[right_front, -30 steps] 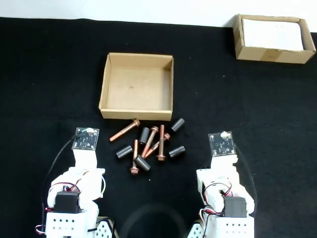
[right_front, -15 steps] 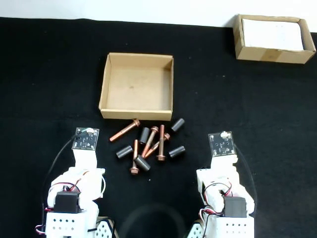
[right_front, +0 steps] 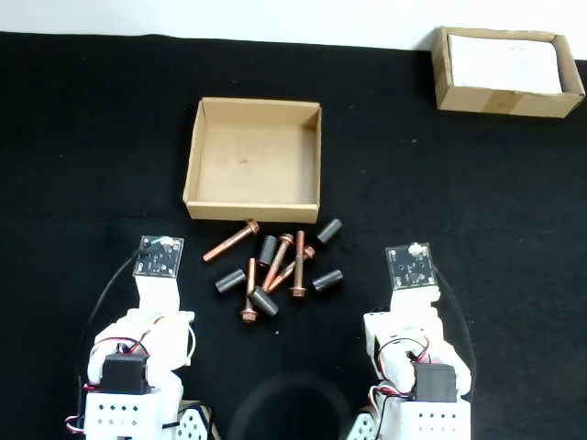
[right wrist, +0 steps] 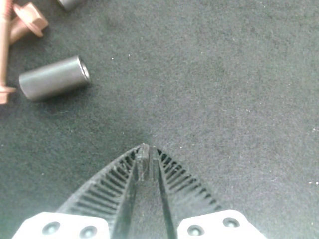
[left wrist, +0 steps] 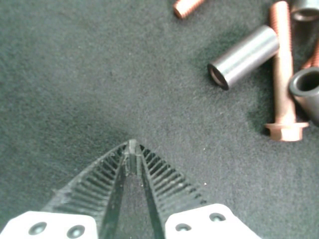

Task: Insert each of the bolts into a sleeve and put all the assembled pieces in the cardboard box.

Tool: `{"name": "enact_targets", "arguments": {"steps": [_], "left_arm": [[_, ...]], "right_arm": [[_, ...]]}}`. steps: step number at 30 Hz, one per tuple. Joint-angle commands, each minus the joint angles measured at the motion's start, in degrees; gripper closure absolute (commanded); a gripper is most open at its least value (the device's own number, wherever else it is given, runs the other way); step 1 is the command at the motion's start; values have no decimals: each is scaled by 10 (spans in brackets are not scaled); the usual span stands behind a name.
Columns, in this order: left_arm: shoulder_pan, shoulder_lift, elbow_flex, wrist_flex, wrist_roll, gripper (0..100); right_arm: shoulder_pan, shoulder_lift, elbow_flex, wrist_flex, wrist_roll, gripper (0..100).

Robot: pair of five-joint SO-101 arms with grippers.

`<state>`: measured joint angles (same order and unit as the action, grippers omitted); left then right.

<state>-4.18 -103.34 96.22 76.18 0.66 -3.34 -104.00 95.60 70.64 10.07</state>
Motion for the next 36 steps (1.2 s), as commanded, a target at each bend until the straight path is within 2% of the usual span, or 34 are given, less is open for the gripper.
{"name": "enact_targets", "arguments": {"steps": [1, 5, 10, 14, 17, 19, 21, 25, 28, 31, 36], "left_arm": [[11, -4, 9, 3, 0, 988], [12, -4, 9, 3, -1, 987], [36, -6, 8, -1, -1, 987], [17, -6, 4, -97, 0, 987], [-16, -6, -2, -168, -2, 987], [-59, -6, -23, -181, -2, 987], [-92, -6, -41, -168, -2, 986], [-98, -5, -102, -127, -2, 986], [-95, -5, -150, -82, 3, 986], [-97, -4, -182, -52, 40, 986], [-96, 36, -240, -9, 51, 986]], "right_arm": [[-6, -4, 80, -4, 4, 982], [-4, -4, 75, -89, 1, 982], [-3, -4, 8, -135, 1, 982], [-2, -4, -20, -146, 1, 974], [0, -4, -34, -145, 1, 913], [8, -4, -38, -145, 1, 859], [9, -4, -41, -145, 4, 809], [8, -2, -49, -144, 4, 744], [20, 2, -71, -91, 2, 742], [20, 3, -108, -42, 1, 742], [20, 12, -194, -1, 1, 742]]}}
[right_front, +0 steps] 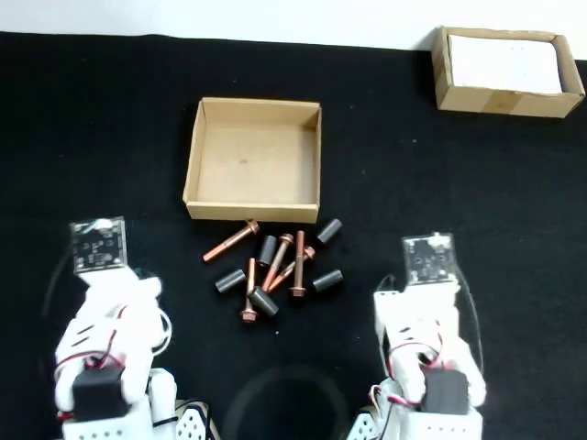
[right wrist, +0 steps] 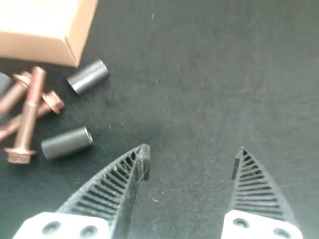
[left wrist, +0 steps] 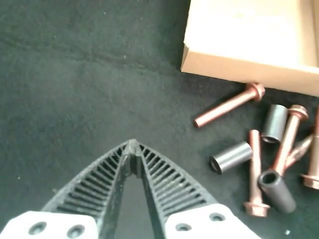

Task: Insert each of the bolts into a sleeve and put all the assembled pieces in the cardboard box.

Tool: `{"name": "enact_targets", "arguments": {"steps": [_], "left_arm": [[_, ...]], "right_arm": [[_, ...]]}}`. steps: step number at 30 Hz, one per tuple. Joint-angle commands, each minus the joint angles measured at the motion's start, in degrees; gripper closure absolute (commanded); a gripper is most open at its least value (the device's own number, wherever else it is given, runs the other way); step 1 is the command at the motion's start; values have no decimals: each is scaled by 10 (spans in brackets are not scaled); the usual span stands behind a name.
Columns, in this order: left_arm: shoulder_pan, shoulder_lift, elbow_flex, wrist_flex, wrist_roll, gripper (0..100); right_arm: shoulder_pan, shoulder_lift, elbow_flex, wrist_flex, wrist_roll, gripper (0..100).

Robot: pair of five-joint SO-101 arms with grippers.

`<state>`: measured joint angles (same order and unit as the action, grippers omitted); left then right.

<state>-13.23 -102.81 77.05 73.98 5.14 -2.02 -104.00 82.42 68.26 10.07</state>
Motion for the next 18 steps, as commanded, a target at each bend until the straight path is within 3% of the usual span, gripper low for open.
{"name": "enact_targets", "arguments": {"steps": [1, 6, 12, 18], "left_arm": [[-6, 55, -65, 17, 7, 986], [-4, 229, -203, 73, 26, 986], [-4, 456, -349, 199, 49, 986], [-4, 582, -398, 236, 189, 986]], "right_arm": [[7, 27, -78, 34, 1, 742], [7, 196, -200, 113, -29, 742], [4, 418, -383, 225, -40, 742], [-145, 457, -435, 283, -40, 742]]}}
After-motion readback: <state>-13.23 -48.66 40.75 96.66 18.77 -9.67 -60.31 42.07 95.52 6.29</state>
